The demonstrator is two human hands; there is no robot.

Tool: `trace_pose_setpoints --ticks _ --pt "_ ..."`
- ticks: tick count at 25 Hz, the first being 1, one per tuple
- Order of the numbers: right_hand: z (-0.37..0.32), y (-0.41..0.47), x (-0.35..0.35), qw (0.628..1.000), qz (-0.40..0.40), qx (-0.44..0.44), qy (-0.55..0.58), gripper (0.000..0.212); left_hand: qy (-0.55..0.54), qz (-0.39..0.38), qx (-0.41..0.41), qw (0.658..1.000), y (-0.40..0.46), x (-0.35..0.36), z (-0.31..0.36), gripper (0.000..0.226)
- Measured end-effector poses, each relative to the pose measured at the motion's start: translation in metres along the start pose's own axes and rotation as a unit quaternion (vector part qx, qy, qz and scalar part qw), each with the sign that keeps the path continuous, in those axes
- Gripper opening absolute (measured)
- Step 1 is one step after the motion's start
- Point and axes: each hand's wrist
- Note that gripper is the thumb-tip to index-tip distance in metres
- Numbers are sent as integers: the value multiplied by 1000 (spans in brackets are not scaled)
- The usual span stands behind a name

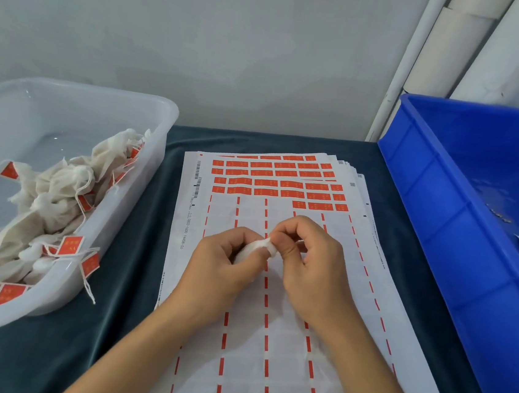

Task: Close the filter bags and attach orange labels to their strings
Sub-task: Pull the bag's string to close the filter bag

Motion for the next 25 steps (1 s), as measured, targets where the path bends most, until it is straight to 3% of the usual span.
trace_pose_setpoints --ticks 5,8,10,16,25 --pt "-6 -2 5 1000 -4 10 23 21 -87 -63 -37 994 2 -9 3 25" --pt "-7 0 2 999 9 -25 31 12 -94 -73 -46 992 2 -11 5 31" --pt "-6 1 0 998 17 -49 38 4 -92 -69 -49 992 2 -10 6 31" --pt "-4 -3 -1 992 13 -124 36 11 -114 -30 -84 989 4 -10 5 31" --pt "2 -7 -1 986 12 -160 -41 23 -95 -7 -90 991 6 -10 3 37"
Point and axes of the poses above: each hand's wrist, its own y-axis towards the middle knuckle, its own x-axis out of the palm, z = x × y, and after that the axes turned 8 degrees about z, right-handed
